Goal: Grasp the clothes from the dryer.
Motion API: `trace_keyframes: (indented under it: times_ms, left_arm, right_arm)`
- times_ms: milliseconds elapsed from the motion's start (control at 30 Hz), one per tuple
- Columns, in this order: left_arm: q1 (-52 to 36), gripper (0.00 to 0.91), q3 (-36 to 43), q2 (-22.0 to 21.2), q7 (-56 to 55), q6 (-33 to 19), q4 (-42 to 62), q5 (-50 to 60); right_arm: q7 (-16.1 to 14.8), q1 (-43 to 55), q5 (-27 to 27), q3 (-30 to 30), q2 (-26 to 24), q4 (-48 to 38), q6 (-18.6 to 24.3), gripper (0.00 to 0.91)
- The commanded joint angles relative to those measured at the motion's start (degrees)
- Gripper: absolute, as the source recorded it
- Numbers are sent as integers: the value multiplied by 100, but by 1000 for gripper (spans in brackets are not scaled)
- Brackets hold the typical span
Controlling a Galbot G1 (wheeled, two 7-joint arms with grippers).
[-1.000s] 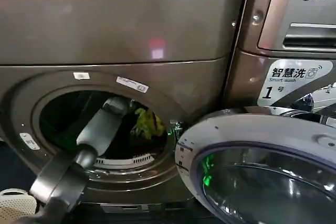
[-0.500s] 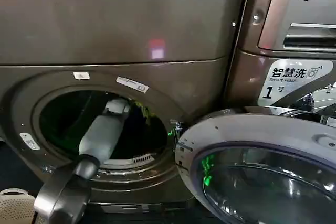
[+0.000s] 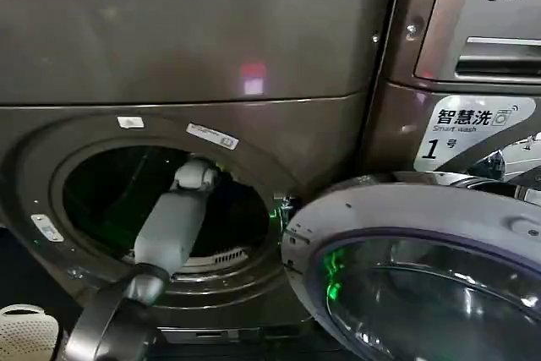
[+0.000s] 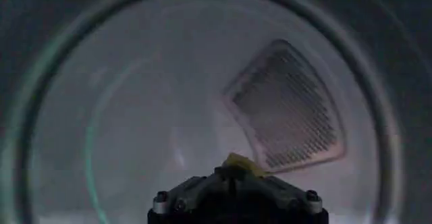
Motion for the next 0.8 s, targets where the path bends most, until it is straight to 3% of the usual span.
trace_keyframes:
  times_ms: [33, 800]
  left_arm:
    - [223, 0, -277, -59, -648, -170, -293, -22]
    - [183, 0, -240, -181, -577, -229, -75, 209]
  right_arm:
    - [9, 8, 9, 6, 2, -6, -9, 907]
    - [-6, -30, 58, 96, -7, -41, 13, 907]
